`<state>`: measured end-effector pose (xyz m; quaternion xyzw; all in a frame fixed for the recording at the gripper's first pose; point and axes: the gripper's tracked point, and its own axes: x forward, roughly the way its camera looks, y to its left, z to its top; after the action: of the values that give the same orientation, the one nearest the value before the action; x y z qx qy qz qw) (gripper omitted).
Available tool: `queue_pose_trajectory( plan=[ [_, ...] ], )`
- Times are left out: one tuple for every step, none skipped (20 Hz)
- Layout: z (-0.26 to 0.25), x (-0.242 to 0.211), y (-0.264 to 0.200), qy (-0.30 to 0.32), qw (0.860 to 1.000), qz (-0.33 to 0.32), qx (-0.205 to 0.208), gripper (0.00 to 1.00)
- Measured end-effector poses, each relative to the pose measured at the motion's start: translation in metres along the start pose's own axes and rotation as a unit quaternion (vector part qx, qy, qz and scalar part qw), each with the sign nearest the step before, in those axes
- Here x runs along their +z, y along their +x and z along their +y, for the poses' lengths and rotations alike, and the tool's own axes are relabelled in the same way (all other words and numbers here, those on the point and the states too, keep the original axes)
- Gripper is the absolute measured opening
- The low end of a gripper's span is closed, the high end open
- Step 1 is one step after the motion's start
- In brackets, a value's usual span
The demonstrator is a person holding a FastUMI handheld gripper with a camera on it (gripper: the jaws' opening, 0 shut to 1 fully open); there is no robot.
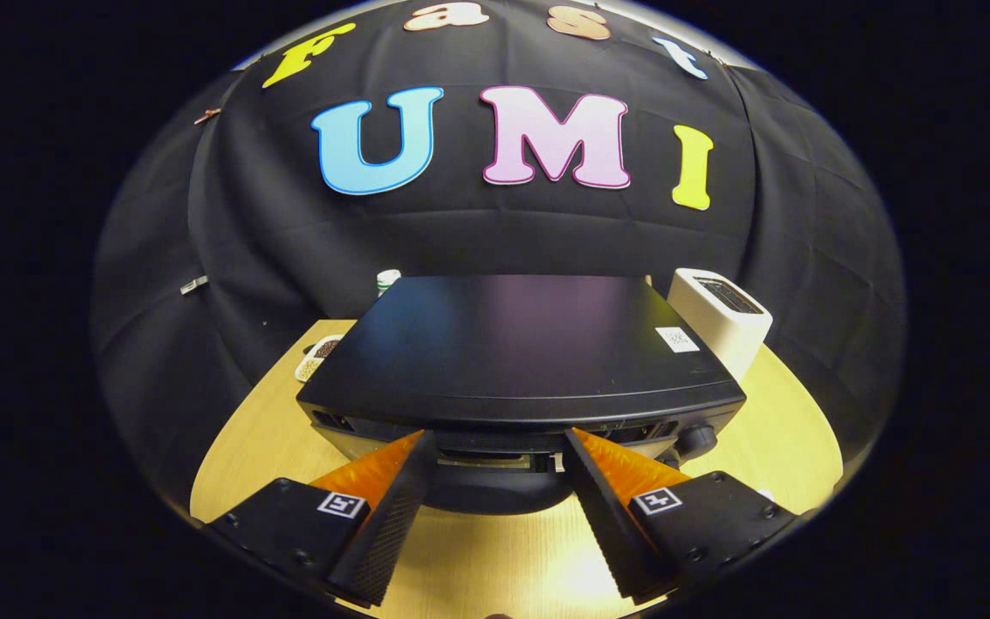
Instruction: Open the toaster oven, put the food inside, and close the toaster oven door.
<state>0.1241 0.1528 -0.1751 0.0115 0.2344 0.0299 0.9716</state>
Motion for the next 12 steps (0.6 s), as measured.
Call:
queue_pose_trajectory(
  plan=[
    [0.000,-0.001,-0.003,0.000,1.000,0.003,0.000,0.97],
    [0.000,-0.004,-0.005,0.004,1.000,0.008,0.000,0.97],
    [0.000,-0.006,-0.007,0.007,1.000,0.012,0.001,0.97],
    [0.000,-0.009,-0.010,0.006,1.000,0.016,0.003,0.97],
    [0.001,-0.011,-0.014,0.004,1.000,0.016,0.005,0.97],
    [0.001,-0.014,-0.018,0.004,1.000,0.018,0.007,0.97],
    [0.000,-0.018,-0.020,0.005,1.000,0.021,0.008,0.97],
    [0.000,-0.023,-0.024,0.007,1.000,0.025,0.010,0.96],
    [0.000,-0.027,-0.028,0.007,1.000,0.027,0.012,0.96],
    [0.001,-0.031,-0.032,0.004,0.999,0.030,0.014,0.96],
    [0.001,-0.036,-0.036,0.002,0.999,0.034,0.017,0.96],
    [0.001,-0.041,-0.040,0.001,0.999,0.039,0.020,0.96]
  ],
)
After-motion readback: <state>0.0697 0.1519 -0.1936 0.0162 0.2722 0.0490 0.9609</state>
